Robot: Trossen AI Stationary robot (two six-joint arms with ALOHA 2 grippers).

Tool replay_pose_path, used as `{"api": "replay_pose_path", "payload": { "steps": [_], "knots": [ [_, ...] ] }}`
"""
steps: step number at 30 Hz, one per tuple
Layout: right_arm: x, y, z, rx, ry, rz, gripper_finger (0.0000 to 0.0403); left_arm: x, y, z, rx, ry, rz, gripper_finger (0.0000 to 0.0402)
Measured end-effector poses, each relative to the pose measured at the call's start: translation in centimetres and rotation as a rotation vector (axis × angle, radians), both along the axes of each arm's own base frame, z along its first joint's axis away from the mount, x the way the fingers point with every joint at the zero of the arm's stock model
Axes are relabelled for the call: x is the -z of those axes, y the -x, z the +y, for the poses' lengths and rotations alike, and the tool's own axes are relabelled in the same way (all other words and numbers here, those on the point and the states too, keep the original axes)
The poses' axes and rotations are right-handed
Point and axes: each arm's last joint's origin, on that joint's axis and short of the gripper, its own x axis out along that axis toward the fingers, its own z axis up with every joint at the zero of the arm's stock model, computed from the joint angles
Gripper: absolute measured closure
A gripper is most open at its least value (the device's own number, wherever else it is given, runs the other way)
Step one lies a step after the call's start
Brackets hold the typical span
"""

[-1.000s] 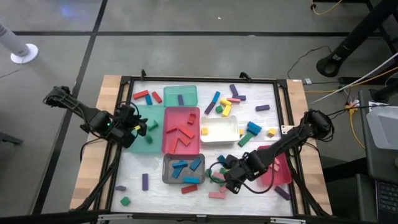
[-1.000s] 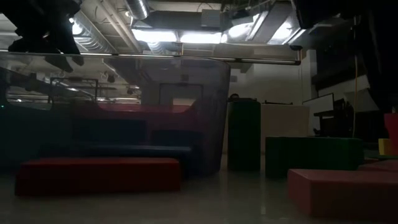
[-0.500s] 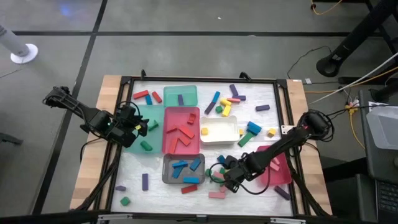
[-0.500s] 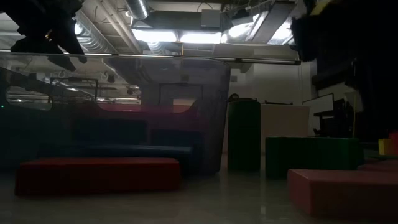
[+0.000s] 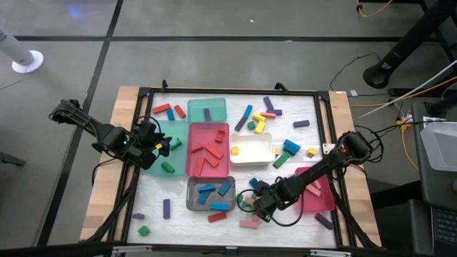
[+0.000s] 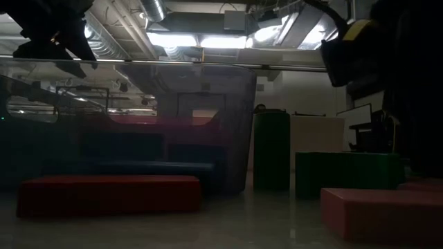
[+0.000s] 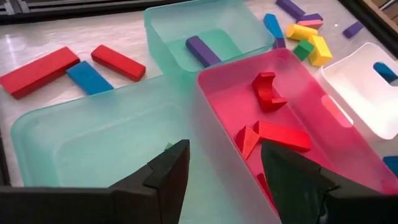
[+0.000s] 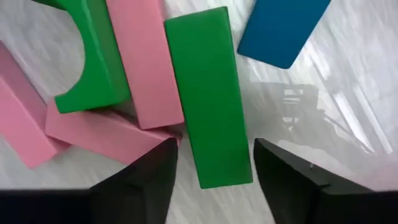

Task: Sort blocks
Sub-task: Put the green block into the bottom green bin

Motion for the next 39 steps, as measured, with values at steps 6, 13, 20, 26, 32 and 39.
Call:
{"api": "replay_pose_path", "payload": {
  "steps": [6,13,20,26,32,39],
  "knots": [
    [0.12,-0.02,-0.12,0.002,0.037,-0.015,0.0276,-0.06,-0.13,-0.07,0.01,-0.001,-0.007,0.0215],
    [0.19,0.03,-0.22,0.004,0.064,-0.02,0.0346,-0.05,-0.13,-0.07,0.01,-0.002,-0.006,0.0216],
    [0.2,0.03,-0.26,0.006,0.071,-0.023,0.0374,-0.06,-0.12,-0.06,0.01,-0.002,-0.007,0.0216],
    [0.21,0.03,-0.27,0.007,0.056,-0.014,0.034,-0.06,-0.13,-0.06,0.01,-0.002,-0.006,0.0216],
    [0.23,-0.27,-0.75,0.031,0.021,0.006,0.0261,-0.05,-0.13,-0.07,0.01,-0.002,-0.006,0.0216],
    [0.02,-0.5,-0.78,0.027,-0.01,0.016,0.0205,-0.05,-0.13,-0.08,0.011,0.0,-0.005,0.0216]
  ]
}}
